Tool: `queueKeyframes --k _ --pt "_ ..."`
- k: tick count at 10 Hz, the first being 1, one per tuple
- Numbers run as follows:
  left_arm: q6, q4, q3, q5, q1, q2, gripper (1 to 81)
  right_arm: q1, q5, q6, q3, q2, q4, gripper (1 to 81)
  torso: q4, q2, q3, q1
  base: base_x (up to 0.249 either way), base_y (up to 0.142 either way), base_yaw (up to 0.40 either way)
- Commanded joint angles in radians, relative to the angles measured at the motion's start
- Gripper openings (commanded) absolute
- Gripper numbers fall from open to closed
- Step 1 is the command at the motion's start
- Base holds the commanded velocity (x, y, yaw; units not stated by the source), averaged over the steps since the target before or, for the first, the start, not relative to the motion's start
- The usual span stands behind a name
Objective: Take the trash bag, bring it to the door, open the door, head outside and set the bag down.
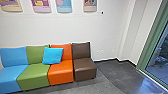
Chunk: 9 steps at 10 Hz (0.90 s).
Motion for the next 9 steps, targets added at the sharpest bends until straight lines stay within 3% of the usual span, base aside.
queueKeyframes --k 1,2,4,9 --pt "0.012 -0.014 -0.084 0.081 -0.038 0.047 1.0 0.028 -0.046 -0.024 -0.048 0.024 -0.011 81.1 0.000 0.098 0.000 -0.063 0.000 0.000 0.000" --pt "0.023 -0.015 -0.106 0.081 -0.038 0.061 1.0 0.026 -0.046 -0.034 -0.055 0.032 -0.011 81.1 0.000 0.135 0.022 -0.087 0.000 0.000 0.000" --pt "0.024 -0.014 -0.115 0.081 -0.038 0.069 1.0 0.023 -0.046 -0.035 -0.071 0.051 -0.013 81.1 0.000 0.205 0.107 -0.132 0.000 0.000 0.000" --pt "0.024 -0.015 -0.115 0.081 -0.038 0.069 1.0 0.023 -0.046 -0.040 -0.086 0.066 -0.016 81.1 0.000 0.361 0.250 -0.235 0.000 0.000 0.000"
